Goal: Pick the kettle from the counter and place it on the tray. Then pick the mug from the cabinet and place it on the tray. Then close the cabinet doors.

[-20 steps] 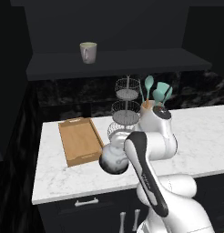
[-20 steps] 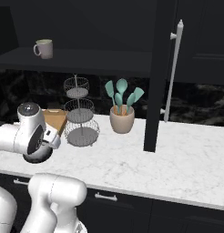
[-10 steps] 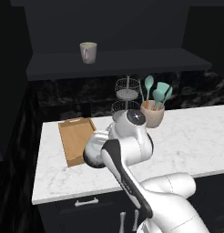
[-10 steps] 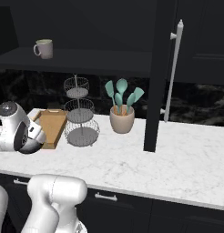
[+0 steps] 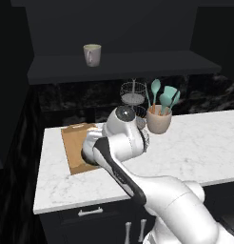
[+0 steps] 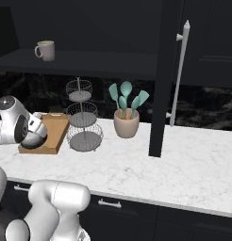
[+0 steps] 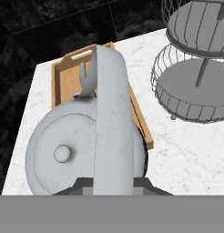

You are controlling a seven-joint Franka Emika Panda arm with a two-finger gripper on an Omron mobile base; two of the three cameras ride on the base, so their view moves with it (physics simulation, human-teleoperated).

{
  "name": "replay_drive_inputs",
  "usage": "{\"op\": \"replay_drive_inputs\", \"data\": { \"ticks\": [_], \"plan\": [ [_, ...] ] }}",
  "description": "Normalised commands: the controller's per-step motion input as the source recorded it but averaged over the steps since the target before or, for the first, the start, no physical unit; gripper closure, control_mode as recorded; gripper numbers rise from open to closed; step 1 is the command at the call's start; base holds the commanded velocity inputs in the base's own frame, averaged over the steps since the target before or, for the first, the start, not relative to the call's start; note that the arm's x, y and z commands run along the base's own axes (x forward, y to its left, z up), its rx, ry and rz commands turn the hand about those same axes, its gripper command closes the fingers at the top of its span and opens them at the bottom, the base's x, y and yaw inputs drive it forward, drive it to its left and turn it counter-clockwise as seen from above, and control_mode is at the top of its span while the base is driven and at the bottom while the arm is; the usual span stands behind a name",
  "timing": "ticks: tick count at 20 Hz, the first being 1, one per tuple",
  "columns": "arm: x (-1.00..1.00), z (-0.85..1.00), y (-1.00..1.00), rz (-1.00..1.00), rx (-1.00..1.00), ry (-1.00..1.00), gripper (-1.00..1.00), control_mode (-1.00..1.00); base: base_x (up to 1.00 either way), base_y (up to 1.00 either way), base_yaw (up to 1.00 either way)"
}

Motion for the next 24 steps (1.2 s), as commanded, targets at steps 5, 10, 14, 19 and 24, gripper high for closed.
{"op": "replay_drive_inputs", "data": {
  "ticks": [5, 10, 14, 19, 24],
  "plan": [
    [0.66, -0.02, 0.19, -0.04, -0.09, -0.01, 1.00, -1.00, 0.00, 0.00, 0.00],
    [0.65, -0.03, 0.22, 0.00, 0.00, 0.00, 1.00, -1.00, 0.00, 0.00, 0.00],
    [0.63, -0.11, 0.14, 0.00, -0.02, 0.00, 1.00, -1.00, 0.00, 0.00, 0.00],
    [0.42, -0.29, 0.10, 0.00, -0.04, -0.01, 1.00, -1.00, 0.00, 0.00, 0.00],
    [0.33, -0.32, 0.20, 0.00, -0.08, -0.04, 1.00, -1.00, 0.00, 0.00, 0.00]
  ]
}}
